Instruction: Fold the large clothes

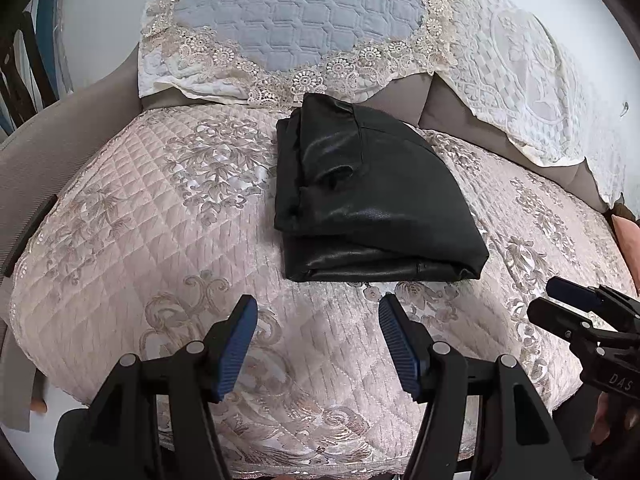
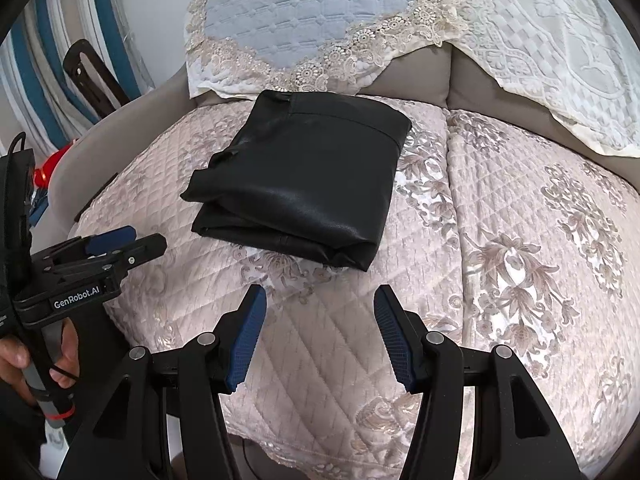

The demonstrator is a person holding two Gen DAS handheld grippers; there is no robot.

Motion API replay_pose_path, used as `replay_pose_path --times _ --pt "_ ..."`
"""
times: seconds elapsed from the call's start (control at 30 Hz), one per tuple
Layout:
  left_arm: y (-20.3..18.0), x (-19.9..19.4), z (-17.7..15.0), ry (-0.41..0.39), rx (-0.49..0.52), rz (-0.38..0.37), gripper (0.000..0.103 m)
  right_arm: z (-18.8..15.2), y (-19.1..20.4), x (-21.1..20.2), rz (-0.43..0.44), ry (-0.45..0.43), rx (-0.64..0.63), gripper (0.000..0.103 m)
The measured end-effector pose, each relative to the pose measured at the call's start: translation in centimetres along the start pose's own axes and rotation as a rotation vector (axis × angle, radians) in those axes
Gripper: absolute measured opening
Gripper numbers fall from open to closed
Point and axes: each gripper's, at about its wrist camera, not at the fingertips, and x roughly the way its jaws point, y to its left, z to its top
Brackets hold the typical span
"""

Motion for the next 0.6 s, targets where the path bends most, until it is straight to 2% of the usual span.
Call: replay_pose_path --times 0.6 --pt "-0.31 0.12 -0.08 0.007 0.006 0.005 0.065 -0.14 0.27 0.11 0.007 0.007 -0.007 0.057"
